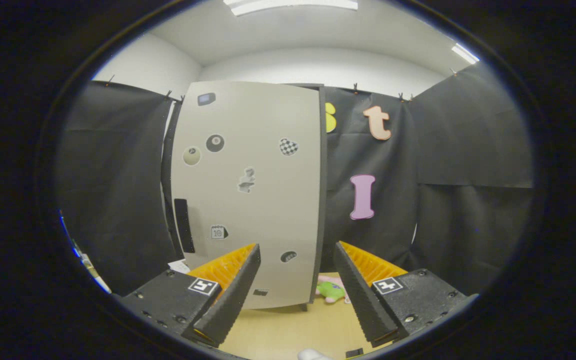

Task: Open the shoe cabinet door, grab the shoes and put them into the shoe cabinet, then close the shoe cabinet door.

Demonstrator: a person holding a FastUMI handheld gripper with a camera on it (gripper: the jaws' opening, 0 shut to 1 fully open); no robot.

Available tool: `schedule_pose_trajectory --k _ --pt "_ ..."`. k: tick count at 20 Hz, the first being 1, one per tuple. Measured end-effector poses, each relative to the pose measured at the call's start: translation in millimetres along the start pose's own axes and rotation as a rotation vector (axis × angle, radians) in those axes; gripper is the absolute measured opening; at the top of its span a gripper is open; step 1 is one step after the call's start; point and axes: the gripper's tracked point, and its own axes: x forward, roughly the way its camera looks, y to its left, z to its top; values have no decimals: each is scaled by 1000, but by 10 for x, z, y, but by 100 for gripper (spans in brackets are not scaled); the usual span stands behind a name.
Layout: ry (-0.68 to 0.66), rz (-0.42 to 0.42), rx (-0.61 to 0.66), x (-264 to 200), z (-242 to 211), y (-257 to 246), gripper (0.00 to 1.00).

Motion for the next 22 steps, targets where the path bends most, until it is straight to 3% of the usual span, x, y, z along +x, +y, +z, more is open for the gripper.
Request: schedule_pose_trajectory --k 8,22 --pt "2 -62 37 -132 8 -450 97" --pt "9 -69 28 -145 18 -508 97"
